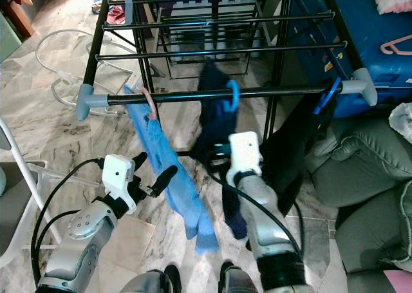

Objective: Hang hanger

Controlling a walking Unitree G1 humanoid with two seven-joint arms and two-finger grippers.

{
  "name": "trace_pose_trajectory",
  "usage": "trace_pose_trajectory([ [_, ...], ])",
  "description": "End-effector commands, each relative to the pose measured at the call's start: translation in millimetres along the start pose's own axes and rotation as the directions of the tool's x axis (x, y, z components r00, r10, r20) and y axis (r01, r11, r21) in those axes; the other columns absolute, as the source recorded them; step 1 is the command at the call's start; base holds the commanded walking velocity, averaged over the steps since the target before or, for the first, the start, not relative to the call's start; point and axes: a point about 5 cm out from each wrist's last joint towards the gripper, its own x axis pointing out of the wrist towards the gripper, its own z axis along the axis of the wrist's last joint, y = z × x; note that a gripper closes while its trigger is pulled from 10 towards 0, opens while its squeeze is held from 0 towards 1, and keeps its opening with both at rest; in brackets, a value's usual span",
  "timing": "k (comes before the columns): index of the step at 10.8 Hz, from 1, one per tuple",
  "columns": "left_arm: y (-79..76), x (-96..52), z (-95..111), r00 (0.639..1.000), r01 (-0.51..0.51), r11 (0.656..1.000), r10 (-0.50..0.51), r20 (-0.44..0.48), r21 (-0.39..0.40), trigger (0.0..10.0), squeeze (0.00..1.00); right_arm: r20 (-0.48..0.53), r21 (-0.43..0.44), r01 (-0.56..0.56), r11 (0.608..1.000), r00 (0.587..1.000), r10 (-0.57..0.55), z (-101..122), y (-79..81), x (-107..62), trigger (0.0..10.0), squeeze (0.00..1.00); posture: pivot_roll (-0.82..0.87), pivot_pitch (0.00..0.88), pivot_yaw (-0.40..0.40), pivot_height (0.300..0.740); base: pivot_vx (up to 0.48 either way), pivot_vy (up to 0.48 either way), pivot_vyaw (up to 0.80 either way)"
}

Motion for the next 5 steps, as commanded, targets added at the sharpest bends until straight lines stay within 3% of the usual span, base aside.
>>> trace_pose_trajectory([
  [1, 0.5, -3.7, -5, 1.0, -0.007, 1.0, 0.008, -0.027, 0.005, 10.0, 0.0, -0.033, -0.004, -0.027, 1.0, 0.999, 0.026, -7, 6.6, 0.9, 10.0, 0.0, -0.05, 0.235, 0.069, 0.74, 0.0, 0.0, 0.0],
  [5, 0.2, -3.7, -7, 0.999, -0.002, 1.0, 0.002, -0.034, 0.004, 10.0, 0.0, -0.098, -0.004, 0.02, 1.0, 0.995, -0.02, -27, 1.7, -7.8, 10.0, 0.0, -0.06, 0.236, 0.074, 0.74, 0.0, 0.0, 0.0],
])
